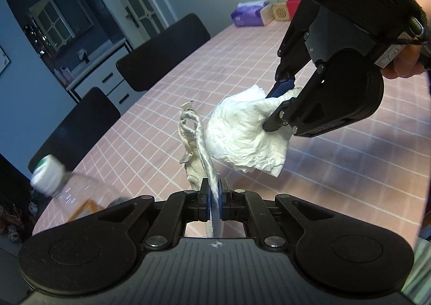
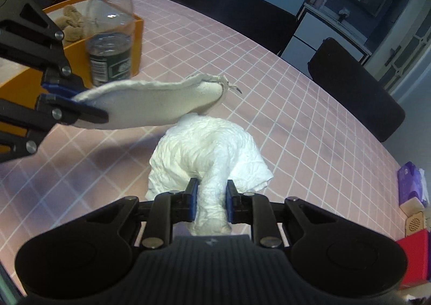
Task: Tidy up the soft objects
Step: 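Carry the cloth bag and white tissue into the white box and release both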
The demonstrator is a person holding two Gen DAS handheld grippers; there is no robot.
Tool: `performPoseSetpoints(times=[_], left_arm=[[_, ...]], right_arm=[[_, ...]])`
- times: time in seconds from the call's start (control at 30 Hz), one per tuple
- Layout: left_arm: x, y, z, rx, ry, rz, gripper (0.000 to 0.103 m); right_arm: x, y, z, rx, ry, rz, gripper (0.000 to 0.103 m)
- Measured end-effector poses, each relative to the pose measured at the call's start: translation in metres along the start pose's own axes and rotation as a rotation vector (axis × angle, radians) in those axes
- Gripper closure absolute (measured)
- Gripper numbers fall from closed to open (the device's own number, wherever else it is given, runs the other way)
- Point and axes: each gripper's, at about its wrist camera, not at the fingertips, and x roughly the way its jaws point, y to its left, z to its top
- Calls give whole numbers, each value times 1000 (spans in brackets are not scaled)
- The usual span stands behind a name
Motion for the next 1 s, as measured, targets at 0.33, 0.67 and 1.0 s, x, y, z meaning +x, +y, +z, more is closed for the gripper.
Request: performPoseSetpoints(times=[0.33, 0.67, 1.0], left_arm=[[-75, -4, -41, -6, -94, 53, 98], [-132, 31, -72, -86, -138, 209, 98], [-119, 102, -102, -280, -98, 335, 98]], right_arm=[[-65, 56, -5, -43, -58, 1, 84], [-113, 117, 36, -167, -209, 49, 83], [-94, 199, 108, -381, -278, 59, 83]])
